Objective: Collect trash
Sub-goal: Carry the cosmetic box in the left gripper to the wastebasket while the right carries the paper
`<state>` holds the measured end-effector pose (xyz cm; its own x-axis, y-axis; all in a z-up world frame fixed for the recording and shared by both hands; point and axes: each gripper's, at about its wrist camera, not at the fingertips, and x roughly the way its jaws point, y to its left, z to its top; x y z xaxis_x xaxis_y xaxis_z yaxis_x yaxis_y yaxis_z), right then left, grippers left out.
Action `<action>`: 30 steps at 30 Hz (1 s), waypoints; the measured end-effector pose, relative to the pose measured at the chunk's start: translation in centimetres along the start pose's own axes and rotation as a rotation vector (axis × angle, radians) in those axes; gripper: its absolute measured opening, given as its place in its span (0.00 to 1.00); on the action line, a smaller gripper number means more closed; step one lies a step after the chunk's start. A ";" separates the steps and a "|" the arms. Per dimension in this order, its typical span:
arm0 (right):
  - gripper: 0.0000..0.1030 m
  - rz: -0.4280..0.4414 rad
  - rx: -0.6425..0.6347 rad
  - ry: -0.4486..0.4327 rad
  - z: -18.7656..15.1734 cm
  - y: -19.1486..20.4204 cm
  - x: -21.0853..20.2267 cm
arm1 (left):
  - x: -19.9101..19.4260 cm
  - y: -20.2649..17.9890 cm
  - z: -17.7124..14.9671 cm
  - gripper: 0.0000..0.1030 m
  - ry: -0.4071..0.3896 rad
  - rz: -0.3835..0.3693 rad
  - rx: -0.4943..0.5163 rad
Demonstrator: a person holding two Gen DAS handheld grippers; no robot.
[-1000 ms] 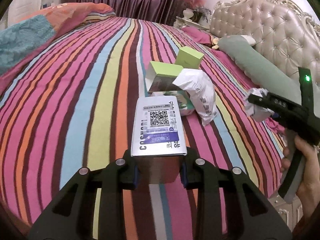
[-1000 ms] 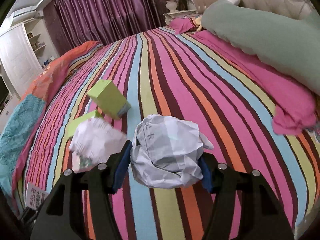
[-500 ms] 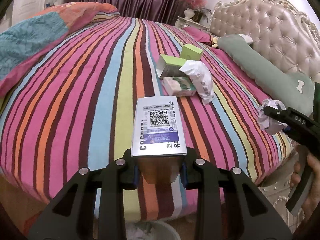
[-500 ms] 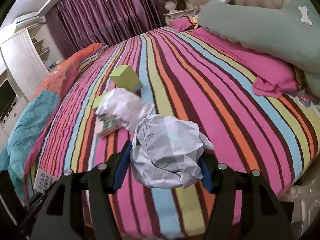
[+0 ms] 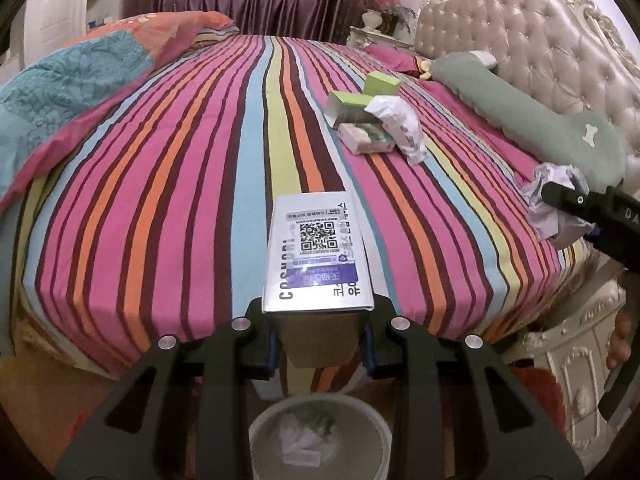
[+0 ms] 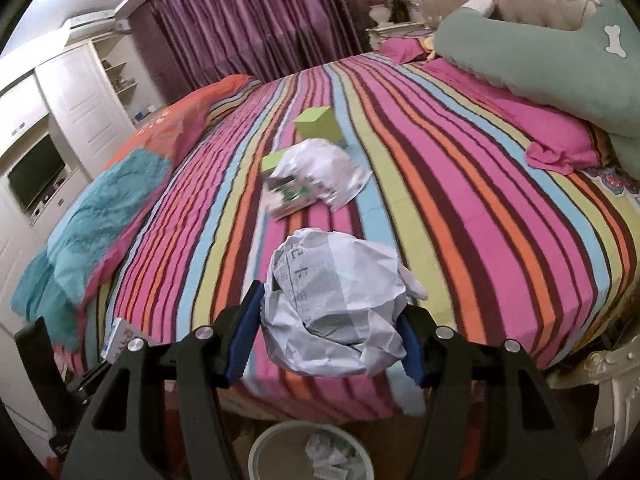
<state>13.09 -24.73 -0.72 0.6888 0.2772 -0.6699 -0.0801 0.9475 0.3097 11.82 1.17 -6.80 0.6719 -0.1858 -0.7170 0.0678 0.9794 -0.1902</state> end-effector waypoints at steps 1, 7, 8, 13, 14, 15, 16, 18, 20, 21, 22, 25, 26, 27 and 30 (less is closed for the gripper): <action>0.56 0.002 -0.005 0.002 -0.4 0.2 -0.2 | -0.2 -0.1 -0.4 0.29 0.002 0.001 0.007; 0.56 0.029 -0.032 0.039 -3.7 2.0 -1.2 | -1.4 0.0 -3.1 0.29 0.024 0.018 0.039; 0.56 0.031 -0.033 0.044 -4.2 2.3 -1.4 | -1.5 0.1 -3.7 0.29 0.033 0.020 0.039; 0.56 0.039 -0.027 0.076 -6.6 2.9 -1.7 | -1.9 0.3 -6.4 0.29 0.072 0.019 0.029; 0.56 0.039 -0.024 0.084 -7.1 3.1 -1.7 | -1.9 0.4 -7.0 0.29 0.083 0.018 0.020; 0.56 0.041 -0.021 0.092 -7.6 3.2 -1.6 | -1.8 0.5 -7.5 0.29 0.095 0.014 0.011; 0.56 0.043 -0.017 0.104 -8.2 3.3 -1.5 | -1.7 0.6 -8.2 0.29 0.112 0.007 -0.004; 0.56 0.044 -0.012 0.125 -9.4 3.6 -1.2 | -1.2 0.7 -9.3 0.29 0.144 0.002 -0.027; 0.56 0.046 -0.005 0.160 -10.8 3.8 -0.6 | -0.6 0.9 -10.4 0.29 0.184 -0.005 -0.050; 0.56 0.049 0.003 0.177 -11.4 3.8 -0.3 | -0.2 0.9 -10.9 0.29 0.206 -0.005 -0.055; 0.56 0.054 0.017 0.203 -12.3 3.7 0.3 | 0.1 0.9 -11.3 0.29 0.221 -0.005 -0.056; 0.56 0.060 0.035 0.282 -14.7 3.5 1.8 | 1.1 0.8 -12.2 0.29 0.261 0.007 -0.041; 0.56 0.059 0.038 0.303 -15.3 3.4 2.2 | 1.5 0.7 -12.5 0.29 0.275 0.010 -0.035; 0.56 0.061 0.044 0.325 -15.9 3.3 2.6 | 1.9 0.7 -12.8 0.29 0.295 0.007 -0.035; 0.56 0.066 0.080 0.401 -17.4 2.8 4.2 | 3.4 0.6 -13.9 0.29 0.359 0.003 -0.038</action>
<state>3.19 -18.14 -14.43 0.3476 0.3926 -0.8515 -0.0474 0.9143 0.4022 3.95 0.00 -18.66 0.3693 -0.2058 -0.9062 0.0347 0.9775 -0.2079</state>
